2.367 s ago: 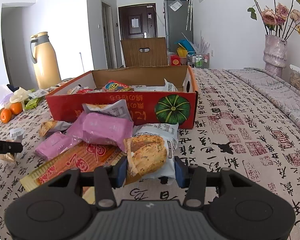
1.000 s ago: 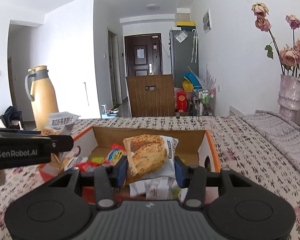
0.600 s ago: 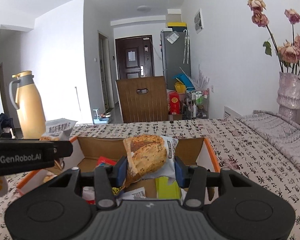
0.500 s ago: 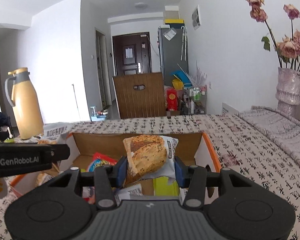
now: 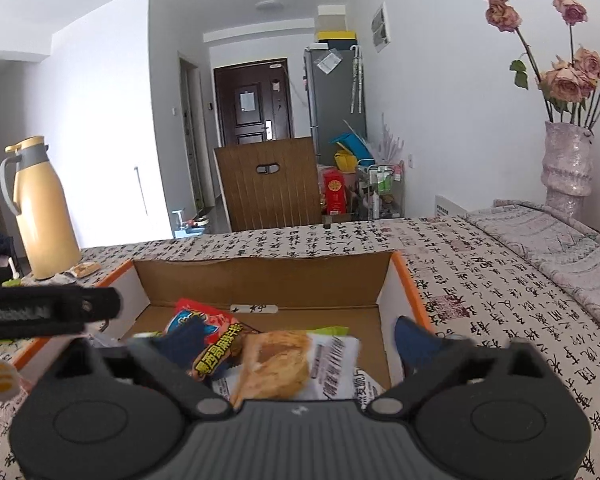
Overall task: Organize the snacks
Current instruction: 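Open both grippers to drop the packets into the box, then withdraw both tools from the box toward the snack pile, then grasp the long orange wafer packet with the right gripper, then lift the orange wafer packet off the pile with the right gripper, then grasp the pink square packet with the left gripper while the right gripper holds the wafer packet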
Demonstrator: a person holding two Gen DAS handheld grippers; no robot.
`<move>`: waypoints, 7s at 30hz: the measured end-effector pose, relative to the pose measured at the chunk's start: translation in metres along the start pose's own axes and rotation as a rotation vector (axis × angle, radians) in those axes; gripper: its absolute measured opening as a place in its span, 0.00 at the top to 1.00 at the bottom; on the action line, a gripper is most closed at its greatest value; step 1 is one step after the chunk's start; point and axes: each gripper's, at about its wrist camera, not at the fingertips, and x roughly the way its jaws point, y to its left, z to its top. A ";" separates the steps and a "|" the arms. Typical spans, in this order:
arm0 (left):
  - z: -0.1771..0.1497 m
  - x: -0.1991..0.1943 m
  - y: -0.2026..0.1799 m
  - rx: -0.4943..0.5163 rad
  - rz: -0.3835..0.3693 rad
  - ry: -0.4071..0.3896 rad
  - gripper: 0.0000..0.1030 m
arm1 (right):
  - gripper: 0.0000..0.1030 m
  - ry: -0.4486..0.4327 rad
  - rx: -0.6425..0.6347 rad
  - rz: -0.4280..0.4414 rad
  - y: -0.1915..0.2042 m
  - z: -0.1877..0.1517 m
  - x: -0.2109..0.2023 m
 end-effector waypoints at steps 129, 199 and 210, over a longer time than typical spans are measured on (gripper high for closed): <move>-0.115 -0.138 0.065 -0.046 0.079 0.177 0.00 | 0.58 0.320 -0.086 0.297 0.027 -0.094 -0.145; -0.115 -0.115 0.023 0.071 0.010 0.230 0.00 | 0.71 0.130 0.069 0.178 -0.038 -0.078 -0.163; -0.111 -0.077 0.000 0.141 -0.004 0.291 0.00 | 0.71 0.118 0.054 0.116 -0.048 -0.082 -0.150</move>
